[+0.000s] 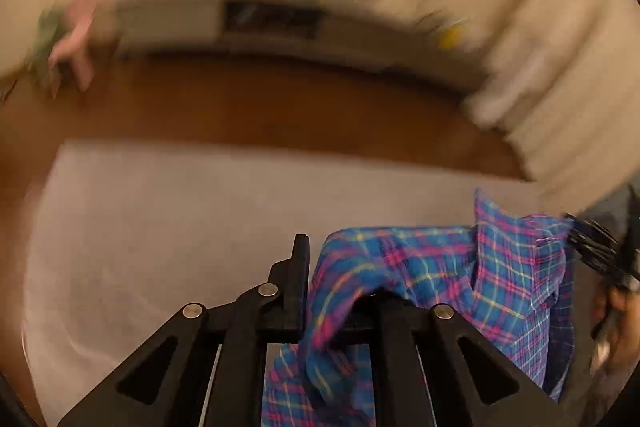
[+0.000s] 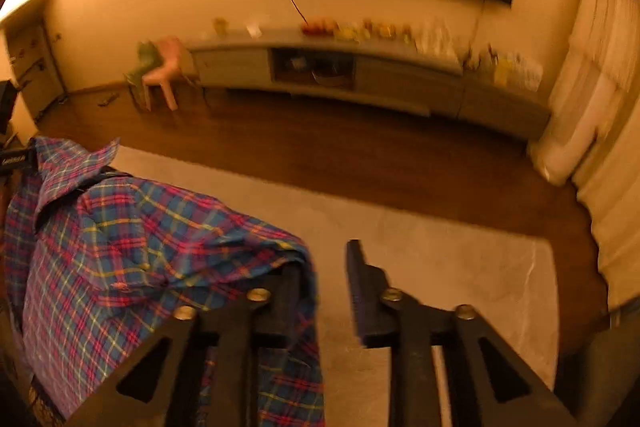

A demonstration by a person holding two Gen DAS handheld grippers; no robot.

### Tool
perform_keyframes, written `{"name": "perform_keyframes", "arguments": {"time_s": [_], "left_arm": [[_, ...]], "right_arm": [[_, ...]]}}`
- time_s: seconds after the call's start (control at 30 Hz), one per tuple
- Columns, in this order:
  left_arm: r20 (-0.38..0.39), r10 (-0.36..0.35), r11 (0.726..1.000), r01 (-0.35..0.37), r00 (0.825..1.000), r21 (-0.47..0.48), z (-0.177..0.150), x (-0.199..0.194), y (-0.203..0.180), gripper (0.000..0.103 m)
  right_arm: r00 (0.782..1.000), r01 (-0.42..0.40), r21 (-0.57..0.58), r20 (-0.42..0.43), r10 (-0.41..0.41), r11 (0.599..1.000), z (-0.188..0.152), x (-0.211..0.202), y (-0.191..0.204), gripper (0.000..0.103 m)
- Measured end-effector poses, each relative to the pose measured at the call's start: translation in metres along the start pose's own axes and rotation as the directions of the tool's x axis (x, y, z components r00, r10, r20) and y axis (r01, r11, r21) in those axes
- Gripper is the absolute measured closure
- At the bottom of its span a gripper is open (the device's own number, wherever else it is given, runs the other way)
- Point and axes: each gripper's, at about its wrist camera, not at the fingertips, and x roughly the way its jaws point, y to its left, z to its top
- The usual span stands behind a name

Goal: Fold clothes
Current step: 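Lower the shirt onto the table and open both grippers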

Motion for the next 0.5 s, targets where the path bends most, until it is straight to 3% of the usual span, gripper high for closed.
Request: {"name": "perform_keyframes", "arguments": {"time_s": [0.07,0.13,0.2,0.27,0.37,0.5], "left_arm": [[0.0,0.0,1.0,0.0,1.0,-0.007,-0.023,0.031,0.017,0.095],[0.026,-0.002,1.0,0.002,1.0,0.01,-0.048,0.045,0.03,0.095],[0.053,-0.021,0.998,0.018,0.998,0.056,-0.074,0.043,0.033,0.088],[0.047,-0.075,0.99,0.069,0.996,0.122,-0.097,0.037,0.029,0.069],[-0.003,-0.072,0.972,0.071,0.997,0.226,-0.141,0.036,0.011,0.063],[-0.058,-0.065,0.953,0.079,0.996,0.292,-0.181,0.034,-0.02,0.055]], "right_arm": [[0.995,0.05,0.038,-0.086,-0.046,0.998,-0.015,0.062,-0.003,0.059],[0.997,-0.004,0.022,-0.079,0.006,1.0,-0.036,0.084,0.008,0.057],[0.997,-0.049,-0.043,-0.061,0.046,0.998,-0.061,0.081,0.022,0.057],[0.994,-0.102,-0.101,-0.052,0.097,0.99,-0.086,0.076,0.035,0.056],[0.991,-0.13,-0.141,-0.042,0.126,0.981,-0.117,0.061,0.043,0.05],[0.979,-0.198,-0.09,-0.075,0.191,0.976,-0.155,0.05,0.044,0.045]]}}
